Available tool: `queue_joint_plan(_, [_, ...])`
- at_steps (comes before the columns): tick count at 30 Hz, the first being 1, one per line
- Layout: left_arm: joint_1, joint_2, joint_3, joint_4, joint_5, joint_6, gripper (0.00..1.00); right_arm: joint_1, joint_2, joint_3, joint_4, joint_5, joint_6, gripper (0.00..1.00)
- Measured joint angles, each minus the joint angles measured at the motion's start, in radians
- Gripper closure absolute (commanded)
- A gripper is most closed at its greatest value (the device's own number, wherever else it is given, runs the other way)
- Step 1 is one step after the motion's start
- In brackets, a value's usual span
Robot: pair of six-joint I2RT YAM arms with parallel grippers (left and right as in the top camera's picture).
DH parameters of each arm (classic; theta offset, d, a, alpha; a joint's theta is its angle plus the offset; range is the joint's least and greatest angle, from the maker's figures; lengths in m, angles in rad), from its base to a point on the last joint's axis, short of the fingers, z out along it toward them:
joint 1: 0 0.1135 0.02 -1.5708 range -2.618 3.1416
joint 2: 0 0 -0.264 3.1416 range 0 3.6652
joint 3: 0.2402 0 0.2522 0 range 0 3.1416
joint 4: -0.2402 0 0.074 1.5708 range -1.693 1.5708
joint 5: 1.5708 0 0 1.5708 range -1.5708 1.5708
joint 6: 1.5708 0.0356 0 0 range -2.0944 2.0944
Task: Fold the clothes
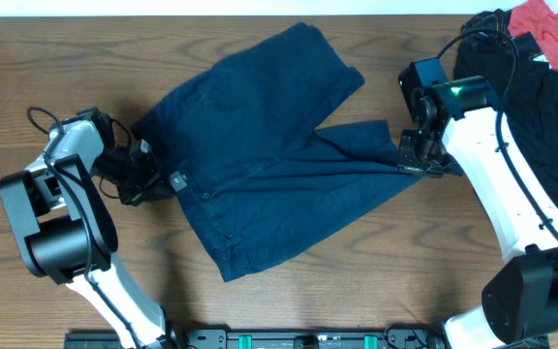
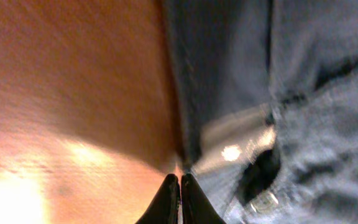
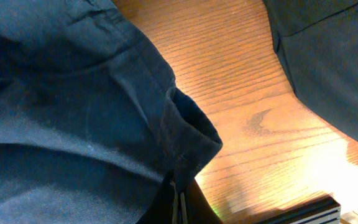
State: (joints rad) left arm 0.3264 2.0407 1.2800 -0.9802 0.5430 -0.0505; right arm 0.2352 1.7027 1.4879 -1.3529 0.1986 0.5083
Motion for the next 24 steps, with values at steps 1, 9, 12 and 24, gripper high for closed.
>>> queue_joint_plan(1, [0.0,-0.005,0.0,-0.019,0.023,0.007,0.89,0.0,0.0,0.0,0.0,0.0,0.0,0.99])
queue_joint_plan(9, [-0.033,-0.214,0.0,-0.201,0.146,0.101,0.65,0.0,0.0,0.0,0.005,0.001,0.0,0.99])
queue_joint_plan(12, [-0.083,-0.303,0.0,-0.24,0.15,0.114,0.63,0.0,0.0,0.0,0.008,0.001,0.0,0.99])
queue_joint_plan(24, [-0.31,-0.628,-0.35,-0.092,-0.024,-0.143,0.61,0.0,0.0,0.0,0.01,0.004,-0.001,0.99])
